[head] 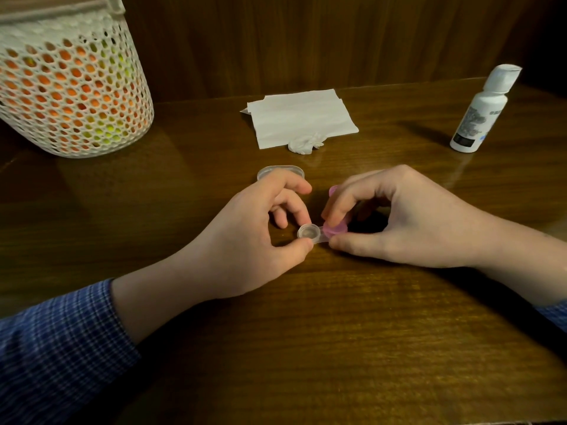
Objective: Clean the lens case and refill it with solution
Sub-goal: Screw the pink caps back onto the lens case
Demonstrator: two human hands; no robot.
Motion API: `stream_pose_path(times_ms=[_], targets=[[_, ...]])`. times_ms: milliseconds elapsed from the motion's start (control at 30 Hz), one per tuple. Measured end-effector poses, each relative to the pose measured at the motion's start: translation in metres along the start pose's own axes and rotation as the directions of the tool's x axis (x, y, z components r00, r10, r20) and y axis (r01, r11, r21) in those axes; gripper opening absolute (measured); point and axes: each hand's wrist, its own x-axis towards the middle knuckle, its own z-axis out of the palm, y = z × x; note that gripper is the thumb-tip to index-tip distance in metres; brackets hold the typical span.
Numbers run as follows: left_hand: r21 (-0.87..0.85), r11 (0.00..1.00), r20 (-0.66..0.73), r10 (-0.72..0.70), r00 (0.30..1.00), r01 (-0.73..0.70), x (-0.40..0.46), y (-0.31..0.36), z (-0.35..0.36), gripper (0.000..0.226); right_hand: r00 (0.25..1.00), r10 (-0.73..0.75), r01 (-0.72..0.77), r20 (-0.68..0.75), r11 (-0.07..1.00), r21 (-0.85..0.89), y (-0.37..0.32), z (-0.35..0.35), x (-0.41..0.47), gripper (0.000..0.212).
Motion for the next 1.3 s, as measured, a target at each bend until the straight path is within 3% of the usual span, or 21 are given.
stream_pose_path(times_ms=[600, 900, 1300], targets=[[0.004, 1.0, 0.006, -0.003, 1.0, 0.003, 0.0002, -0.0009, -0.0009, 0.059, 0.999, -0.034, 0.035, 0.042, 0.999, -0.014, -0.0041, -0.0057, -0.0005, 0.014], [0.009, 1.0, 0.0, 0.0, 1.0, 0.0, -0.0001, -0.0008, -0.0013, 0.059, 0.999, 0.021, -0.021, -0.026, 1.0, 0.001, -0.0048, -0.001, -0.0007, 0.017], [0.013, 1.0, 0.003, 0.013, 1.0, -0.013, -0.0002, -0.0021, -0.0019, 0.058, 0.999, -0.004, 0.005, 0.043, 1.0, -0.026, -0.0054, -0.0066, -0.001, 0.014]])
